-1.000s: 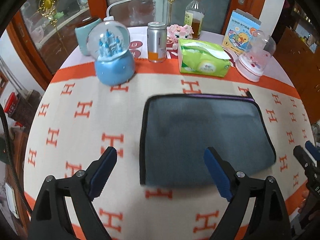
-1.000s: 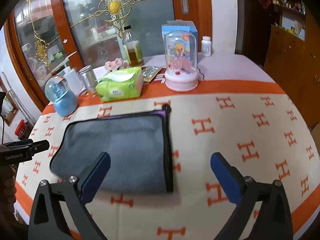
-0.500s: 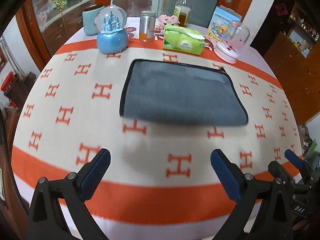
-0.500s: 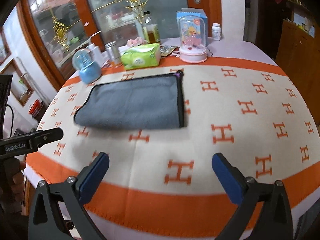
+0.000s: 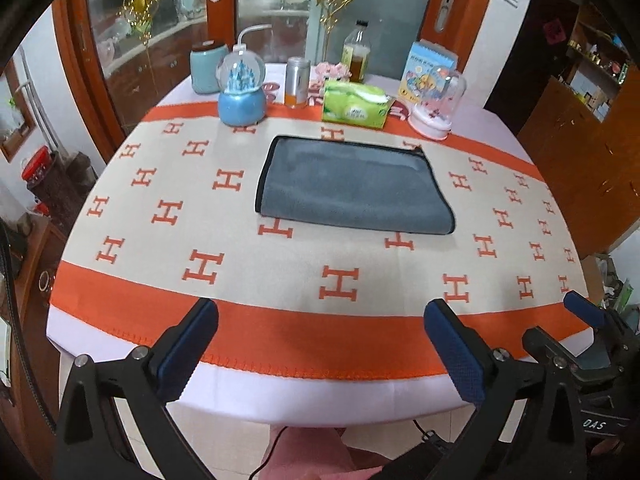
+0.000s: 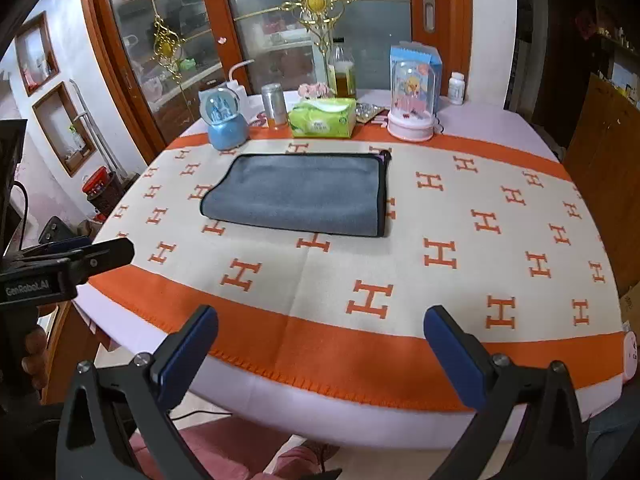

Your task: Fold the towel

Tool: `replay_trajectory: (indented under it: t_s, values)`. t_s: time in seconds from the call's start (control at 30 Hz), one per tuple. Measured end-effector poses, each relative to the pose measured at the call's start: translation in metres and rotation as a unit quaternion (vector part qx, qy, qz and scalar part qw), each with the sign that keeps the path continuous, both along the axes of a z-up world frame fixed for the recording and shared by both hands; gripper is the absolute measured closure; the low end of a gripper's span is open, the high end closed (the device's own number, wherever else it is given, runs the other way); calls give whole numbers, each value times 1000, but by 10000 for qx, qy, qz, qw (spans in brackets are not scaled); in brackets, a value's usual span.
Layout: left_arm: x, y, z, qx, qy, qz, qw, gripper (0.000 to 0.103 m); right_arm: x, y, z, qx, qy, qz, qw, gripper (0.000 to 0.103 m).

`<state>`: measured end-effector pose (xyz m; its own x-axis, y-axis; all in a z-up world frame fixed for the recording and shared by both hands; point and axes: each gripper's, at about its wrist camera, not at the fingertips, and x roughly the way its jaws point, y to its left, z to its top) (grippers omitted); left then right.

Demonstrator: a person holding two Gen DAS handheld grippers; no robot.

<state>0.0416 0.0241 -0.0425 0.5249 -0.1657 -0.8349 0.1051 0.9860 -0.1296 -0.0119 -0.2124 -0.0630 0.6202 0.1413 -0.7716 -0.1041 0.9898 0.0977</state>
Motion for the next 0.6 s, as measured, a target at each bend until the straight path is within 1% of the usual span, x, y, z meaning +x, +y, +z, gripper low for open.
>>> replay_trajectory:
  t_s: [0.13, 0.27, 0.37, 0.5, 0.6]
  values:
    - [-9, -7, 20, 12, -154, -93, 9998, 1, -10, -3, 20, 6, 5, -72, 10000, 0]
    - [-15, -16, 39, 137, -328, -179, 9992, 1, -16, -6, 35, 127, 122, -182, 9997, 0]
    - [-20, -21, 51, 225, -426, -153, 9987, 1, -22, -4, 44, 101, 79, -217, 9997, 0]
    - [-23, -24, 61, 367, -564, -34, 9977, 1, -28, 0, 56, 55, -30, -350, 9994, 0]
    - [-30, -26, 64, 458, -643, 45, 9969, 1, -30, 3, 58, 9, -48, -532, 9986, 0]
